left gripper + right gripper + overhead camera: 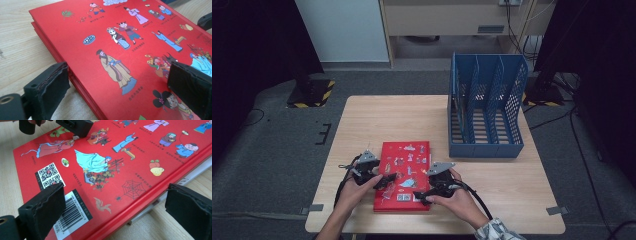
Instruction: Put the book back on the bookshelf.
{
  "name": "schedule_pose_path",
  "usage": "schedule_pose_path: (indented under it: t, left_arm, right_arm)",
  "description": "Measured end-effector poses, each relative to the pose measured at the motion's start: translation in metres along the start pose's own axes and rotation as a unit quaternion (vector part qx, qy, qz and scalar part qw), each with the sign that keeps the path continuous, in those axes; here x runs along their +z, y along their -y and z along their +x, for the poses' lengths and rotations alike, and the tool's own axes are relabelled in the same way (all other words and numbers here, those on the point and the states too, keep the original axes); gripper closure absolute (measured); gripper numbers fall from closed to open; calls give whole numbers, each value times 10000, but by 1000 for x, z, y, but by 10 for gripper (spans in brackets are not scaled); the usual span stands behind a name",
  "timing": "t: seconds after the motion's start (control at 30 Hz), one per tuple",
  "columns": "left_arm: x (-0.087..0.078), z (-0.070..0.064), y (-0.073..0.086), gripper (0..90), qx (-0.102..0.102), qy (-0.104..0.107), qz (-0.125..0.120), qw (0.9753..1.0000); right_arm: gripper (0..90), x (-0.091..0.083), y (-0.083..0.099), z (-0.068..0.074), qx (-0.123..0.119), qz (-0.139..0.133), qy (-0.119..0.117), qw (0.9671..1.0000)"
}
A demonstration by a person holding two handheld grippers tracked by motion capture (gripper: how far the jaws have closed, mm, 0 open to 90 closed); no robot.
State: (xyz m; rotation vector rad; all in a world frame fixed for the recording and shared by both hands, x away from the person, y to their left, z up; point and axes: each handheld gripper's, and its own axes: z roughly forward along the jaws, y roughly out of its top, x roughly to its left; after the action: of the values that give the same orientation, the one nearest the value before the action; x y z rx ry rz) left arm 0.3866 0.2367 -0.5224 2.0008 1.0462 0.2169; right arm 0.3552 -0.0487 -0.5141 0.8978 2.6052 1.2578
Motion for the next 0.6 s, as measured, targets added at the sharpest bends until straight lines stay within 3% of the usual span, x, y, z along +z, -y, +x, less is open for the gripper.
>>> schedule_pose_path:
  t: [0.07,0.2,0.6]
  left_arm:
    - [1,0,0,11,-5,16,-17,10000]
    - [2,1,-1,4,80,47,34,10000]
    - [1,-5,-7,13,-20,-141,206,9997]
  right_arm:
    - [16,1,1,-1,11,-38,-13,10000]
    - [6,3,2,-6,288,53,-181,9994]
    - [7,6,4,-10,453,-70,-238,9987]
